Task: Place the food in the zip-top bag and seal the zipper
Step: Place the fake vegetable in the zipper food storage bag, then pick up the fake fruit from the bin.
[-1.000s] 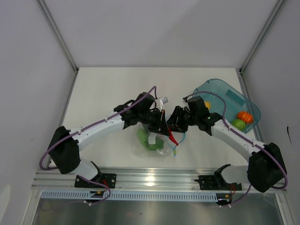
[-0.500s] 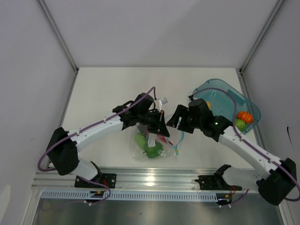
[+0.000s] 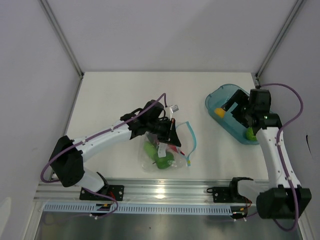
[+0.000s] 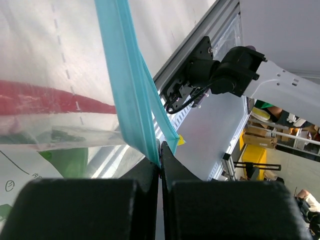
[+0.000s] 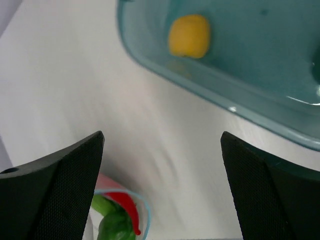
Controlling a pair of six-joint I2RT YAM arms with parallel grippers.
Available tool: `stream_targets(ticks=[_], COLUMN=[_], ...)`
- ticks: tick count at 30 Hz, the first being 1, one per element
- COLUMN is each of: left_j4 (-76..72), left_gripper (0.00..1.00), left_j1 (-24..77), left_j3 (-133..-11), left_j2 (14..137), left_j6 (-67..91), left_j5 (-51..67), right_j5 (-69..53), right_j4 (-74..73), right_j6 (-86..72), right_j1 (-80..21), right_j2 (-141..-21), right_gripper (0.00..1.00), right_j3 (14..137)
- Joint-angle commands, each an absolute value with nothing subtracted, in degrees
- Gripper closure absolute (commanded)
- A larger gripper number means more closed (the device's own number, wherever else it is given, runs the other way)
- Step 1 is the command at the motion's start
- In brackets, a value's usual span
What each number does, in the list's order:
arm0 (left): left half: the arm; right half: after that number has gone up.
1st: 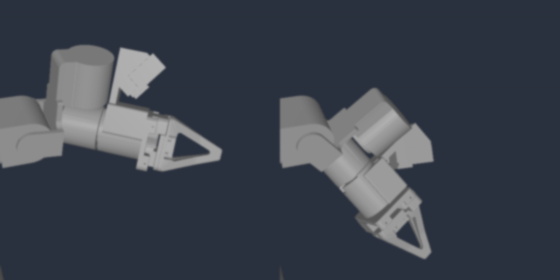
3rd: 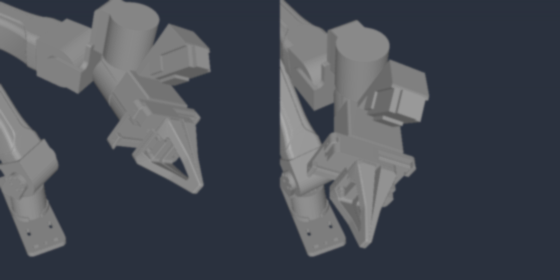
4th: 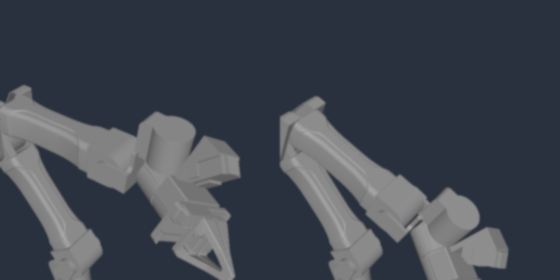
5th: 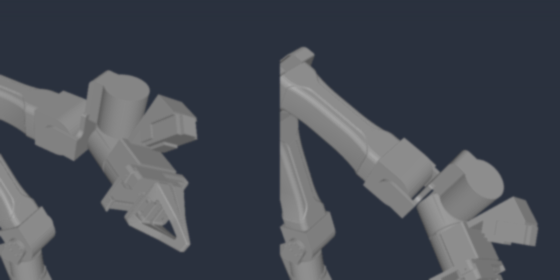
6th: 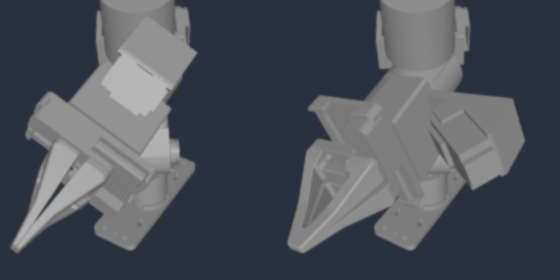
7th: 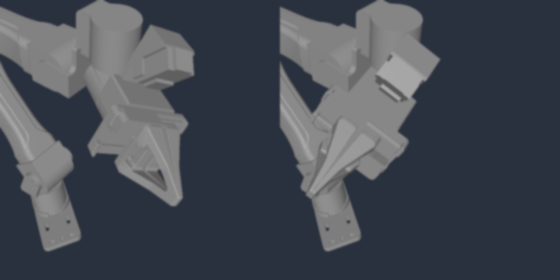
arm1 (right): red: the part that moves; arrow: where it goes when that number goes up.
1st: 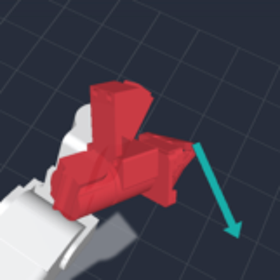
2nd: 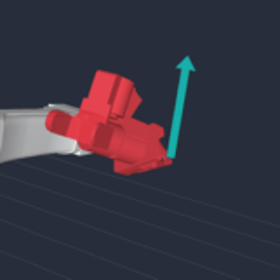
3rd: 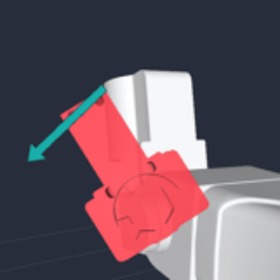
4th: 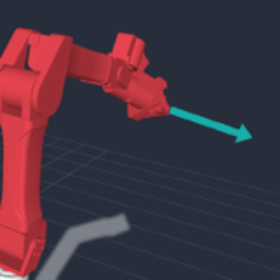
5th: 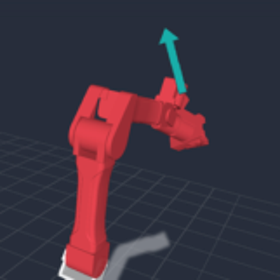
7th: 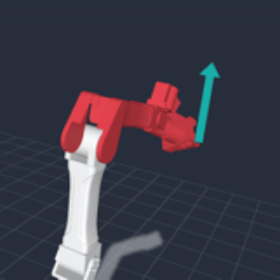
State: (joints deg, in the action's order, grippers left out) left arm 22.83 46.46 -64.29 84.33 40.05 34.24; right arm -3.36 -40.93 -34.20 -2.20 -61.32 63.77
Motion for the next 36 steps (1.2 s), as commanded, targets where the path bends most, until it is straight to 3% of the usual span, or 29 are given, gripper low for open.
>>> stream_targets(ticks=[1, 18, 28, 36], left_j4=[21.4, 23.5, 23.8, 24.3], left_gripper=[0.99, 0.99, 0.99, 0.99], left_j1=[46.1, 46.1, 46.2, 46.2], left_j3=[-63.5, -65.5, -67.9, -67.5], left_j2=[82.9, 85.7, 88.9, 88.9], left_j6=[40.0, 39.1, 39.1, 38.9], left_j5=[35.8, 36.1, 37.6, 37.6], right_j5=[-2.0, 36.6, 45.7, 44.9], right_j4=[-37.8, -39.1, -37.9, -35.3], right_j6=[-31.6, -30.9, -29.4, -29.6], right_j1=[5.5, 9.9, 10.0, 11.5], right_j2=[-67.6, -93.1, -97.8, -102.6], right_gripper=[0.01, 0.01, 0.01, 0.01], right_j3=[65.6, 76.5, 76.1, 76.1])
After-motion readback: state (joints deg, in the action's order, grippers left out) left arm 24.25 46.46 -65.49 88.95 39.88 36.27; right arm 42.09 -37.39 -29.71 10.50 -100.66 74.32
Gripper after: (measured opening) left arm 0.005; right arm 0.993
